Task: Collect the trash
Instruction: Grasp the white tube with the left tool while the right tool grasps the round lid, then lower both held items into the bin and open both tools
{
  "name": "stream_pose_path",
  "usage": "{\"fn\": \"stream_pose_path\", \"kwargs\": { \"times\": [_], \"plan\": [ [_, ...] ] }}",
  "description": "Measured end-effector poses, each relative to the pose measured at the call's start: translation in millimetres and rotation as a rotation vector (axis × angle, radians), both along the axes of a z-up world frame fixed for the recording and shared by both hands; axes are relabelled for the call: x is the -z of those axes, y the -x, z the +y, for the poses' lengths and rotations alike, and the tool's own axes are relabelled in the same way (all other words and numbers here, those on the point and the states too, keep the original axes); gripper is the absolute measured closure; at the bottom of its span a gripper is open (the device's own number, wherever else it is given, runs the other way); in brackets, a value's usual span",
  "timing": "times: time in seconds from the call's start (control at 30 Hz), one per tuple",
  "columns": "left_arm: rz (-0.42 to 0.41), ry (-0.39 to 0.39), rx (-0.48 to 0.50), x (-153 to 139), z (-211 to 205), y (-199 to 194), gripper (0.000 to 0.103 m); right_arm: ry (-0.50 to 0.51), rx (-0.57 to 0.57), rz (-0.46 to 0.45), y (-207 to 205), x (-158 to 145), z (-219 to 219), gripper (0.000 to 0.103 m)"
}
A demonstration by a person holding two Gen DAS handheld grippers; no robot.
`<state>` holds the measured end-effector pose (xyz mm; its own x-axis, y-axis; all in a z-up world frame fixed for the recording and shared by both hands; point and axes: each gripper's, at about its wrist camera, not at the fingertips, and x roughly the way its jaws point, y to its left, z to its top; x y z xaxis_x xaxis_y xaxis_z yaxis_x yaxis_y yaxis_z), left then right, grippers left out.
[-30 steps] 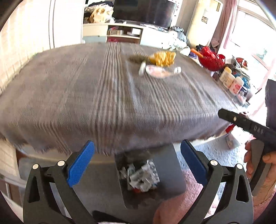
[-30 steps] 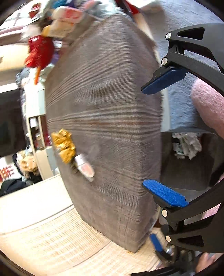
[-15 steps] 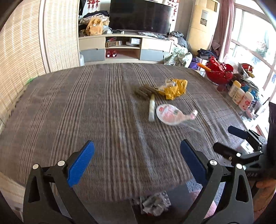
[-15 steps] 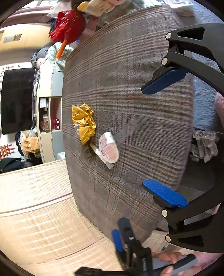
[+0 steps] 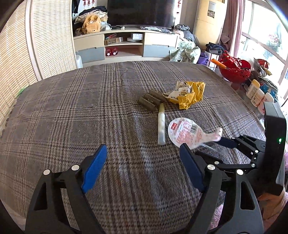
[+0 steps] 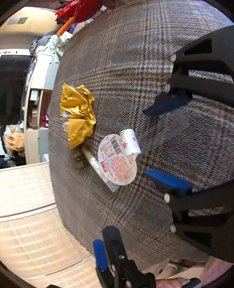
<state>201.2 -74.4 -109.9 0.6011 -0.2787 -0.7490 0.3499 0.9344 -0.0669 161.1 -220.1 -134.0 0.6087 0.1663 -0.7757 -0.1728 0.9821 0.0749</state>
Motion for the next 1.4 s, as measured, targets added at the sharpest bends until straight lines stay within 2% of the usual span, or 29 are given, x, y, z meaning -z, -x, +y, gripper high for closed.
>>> {"fn": "stream_pose_path", "kwargs": {
  "times": [0.03, 0.07, 0.1, 0.13, 0.3, 0.4, 0.5, 0.6, 0.7, 0.83, 0.93, 1.17, 1.4],
  "plan": [
    [0.001, -0.001, 0.0, 1.4, -1.9, -2.5, 0.025, 0.006, 0.003, -0.003, -0.7, -0.2, 0.1, 0.054],
    [0.006, -0.002, 0.002, 4.0, -4.1, -7.2, 0.025, 0.005, 0.005, -0.006, -1.2, -0.5, -0.7, 0.066],
    [0.009, -0.003, 0.003, 5.7, -6.3, -9.8, 0.025, 0.004, 0.01, -0.007, -1.9, -0.5, -1.6, 0.072],
    [0.013, -0.004, 0.005, 7.9, -8.5, -12.6, 0.025, 0.007, 0.02, -0.011, -2.5, -0.7, -3.1, 0.083],
    [0.035, -0.001, 0.028, 20.7, -21.9, -27.4, 0.025, 0.005, 0.065, -0.022, 1.3, -0.9, -19.5, 0.084],
    [0.04, -0.006, 0.044, 28.7, -31.5, -35.8, 0.028, -0.035, 0.111, -0.028, 4.3, -2.1, -39.1, 0.085],
    [0.062, -0.008, 0.059, 37.5, -40.7, -46.0, 0.04, -0.065, 0.127, -0.021, 7.6, -2.1, -52.2, 0.085],
    [0.091, -0.012, 0.068, 46.5, -46.9, -54.0, 0.06, -0.078, 0.129, -0.019, 11.2, -1.9, -56.6, 0.085],
    [0.069, -0.048, 0.065, 47.2, -51.2, -52.5, 0.07, -0.098, 0.127, -0.01, 11.6, 0.5, -60.4, 0.085],
    [0.068, -0.058, 0.078, 48.0, -49.8, -46.3, 0.088, -0.118, 0.124, -0.008, 13.1, 1.1, -62.2, 0.085],
    [0.071, -0.058, 0.084, 48.3, -45.9, -38.2, 0.091, -0.134, 0.11, -0.004, 24.1, 0.4, -58.0, 0.085],
    [0.097, -0.017, 0.082, 47.5, -29.7, -6.0, 0.092, -0.163, 0.107, 0.0, 53.5, -4.1, -49.7, 0.085],
    [0.102, 0.009, 0.081, 40.0, -10.2, 56.8, 0.092, -0.192, 0.095, 0.014, 94.9, -1.6, -38.9, 0.085]
  ]
}}
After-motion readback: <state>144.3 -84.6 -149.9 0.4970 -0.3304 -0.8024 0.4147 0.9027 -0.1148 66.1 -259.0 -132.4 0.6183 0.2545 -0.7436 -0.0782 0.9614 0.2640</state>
